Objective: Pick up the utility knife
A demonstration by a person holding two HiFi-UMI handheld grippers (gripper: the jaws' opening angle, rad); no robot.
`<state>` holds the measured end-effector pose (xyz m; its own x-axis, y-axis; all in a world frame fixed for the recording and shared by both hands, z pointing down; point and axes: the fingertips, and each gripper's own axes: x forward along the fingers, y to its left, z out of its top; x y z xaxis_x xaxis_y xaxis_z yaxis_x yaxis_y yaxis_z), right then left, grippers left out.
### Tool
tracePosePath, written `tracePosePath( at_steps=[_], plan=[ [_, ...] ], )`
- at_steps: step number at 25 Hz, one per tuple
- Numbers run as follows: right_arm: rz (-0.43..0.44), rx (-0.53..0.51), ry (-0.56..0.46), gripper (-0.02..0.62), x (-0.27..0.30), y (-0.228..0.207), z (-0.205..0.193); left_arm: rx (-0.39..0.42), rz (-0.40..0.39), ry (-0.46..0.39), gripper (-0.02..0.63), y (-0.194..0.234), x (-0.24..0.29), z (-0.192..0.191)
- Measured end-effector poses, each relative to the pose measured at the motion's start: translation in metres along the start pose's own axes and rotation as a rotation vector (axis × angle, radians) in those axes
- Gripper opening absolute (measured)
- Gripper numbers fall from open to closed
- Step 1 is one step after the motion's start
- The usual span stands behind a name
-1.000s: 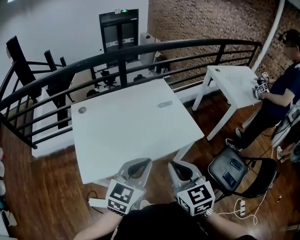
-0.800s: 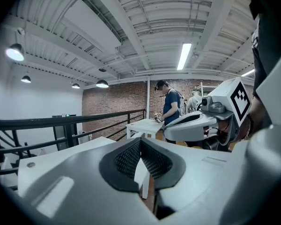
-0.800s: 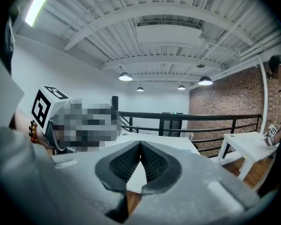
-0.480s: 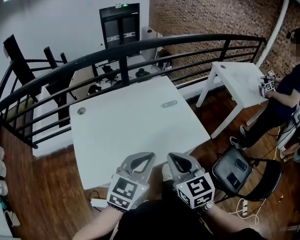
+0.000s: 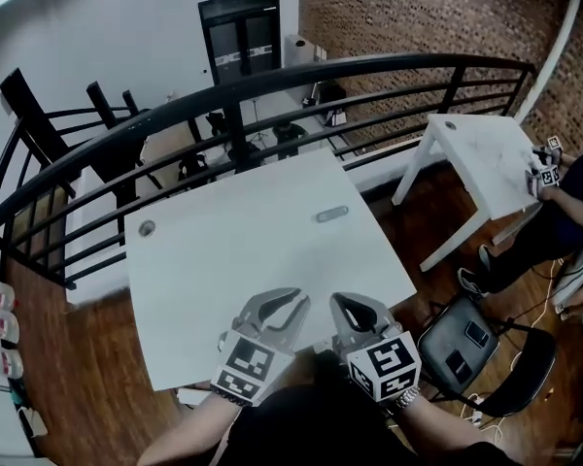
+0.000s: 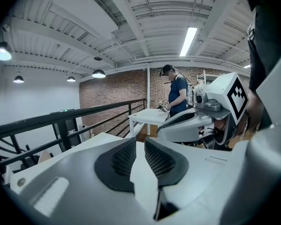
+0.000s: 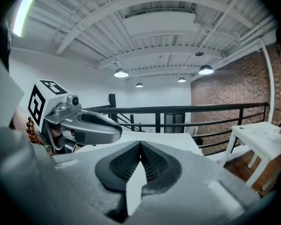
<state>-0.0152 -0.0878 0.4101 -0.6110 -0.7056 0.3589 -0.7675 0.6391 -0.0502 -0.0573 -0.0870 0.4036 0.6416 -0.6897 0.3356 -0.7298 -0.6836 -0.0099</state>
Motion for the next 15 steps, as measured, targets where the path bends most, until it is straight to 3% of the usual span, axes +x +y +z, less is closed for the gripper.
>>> tracePosePath(
  at_steps=[8, 15],
  plan=[
    [0.014, 0.065, 0.044, -0.008, 0.048, -0.090, 0.008, 0.006, -0.015, 0.107, 0.115, 0.043, 0.099, 0.017],
    [0.048, 0.111, 0.109, -0.008, 0.087, -0.138, -0.006, -0.038, -0.031, 0.213, 0.133, 0.071, 0.165, 0.003]
  ],
)
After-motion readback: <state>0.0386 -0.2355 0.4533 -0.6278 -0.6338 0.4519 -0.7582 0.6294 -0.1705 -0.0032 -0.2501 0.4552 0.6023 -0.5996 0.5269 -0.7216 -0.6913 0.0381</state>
